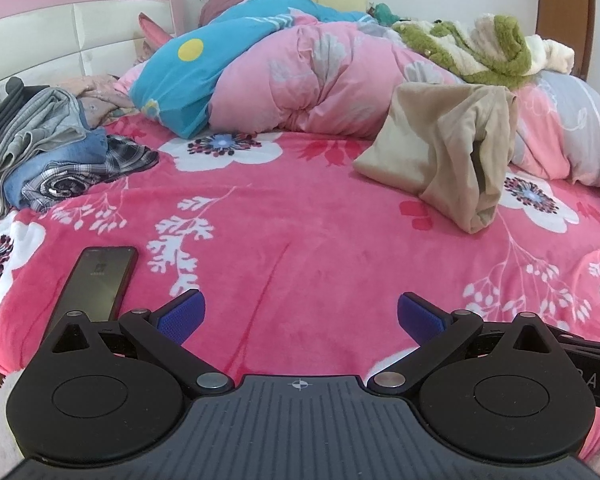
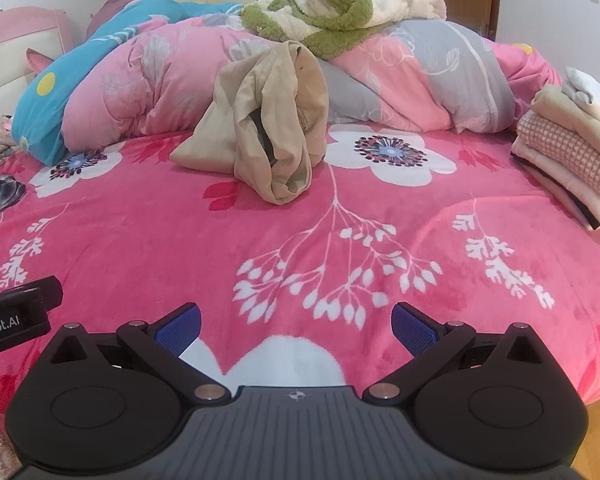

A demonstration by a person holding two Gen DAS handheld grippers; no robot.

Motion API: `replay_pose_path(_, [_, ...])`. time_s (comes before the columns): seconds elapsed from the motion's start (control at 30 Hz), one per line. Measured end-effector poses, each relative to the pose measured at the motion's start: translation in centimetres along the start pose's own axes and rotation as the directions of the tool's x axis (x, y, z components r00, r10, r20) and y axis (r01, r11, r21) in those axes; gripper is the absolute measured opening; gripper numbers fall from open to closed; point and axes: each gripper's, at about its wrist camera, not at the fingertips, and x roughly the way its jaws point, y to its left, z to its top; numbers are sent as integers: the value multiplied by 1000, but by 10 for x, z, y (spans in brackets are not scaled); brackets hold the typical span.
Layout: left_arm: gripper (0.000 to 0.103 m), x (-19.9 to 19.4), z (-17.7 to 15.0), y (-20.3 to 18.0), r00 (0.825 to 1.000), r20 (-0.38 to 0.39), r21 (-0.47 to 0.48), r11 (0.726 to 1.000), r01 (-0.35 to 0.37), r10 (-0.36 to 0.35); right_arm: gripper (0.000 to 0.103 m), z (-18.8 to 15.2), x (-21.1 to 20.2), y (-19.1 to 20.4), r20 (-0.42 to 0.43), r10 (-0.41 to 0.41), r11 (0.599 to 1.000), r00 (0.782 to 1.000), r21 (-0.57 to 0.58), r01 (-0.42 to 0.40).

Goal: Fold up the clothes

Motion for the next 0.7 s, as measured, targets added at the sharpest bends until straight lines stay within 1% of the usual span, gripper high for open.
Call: replay_pose_path(0.7, [103, 5, -2, -3, 1000, -16, 12, 1000, -12, 12, 103, 0, 2, -1, -3, 7, 1000, 1000, 1, -7])
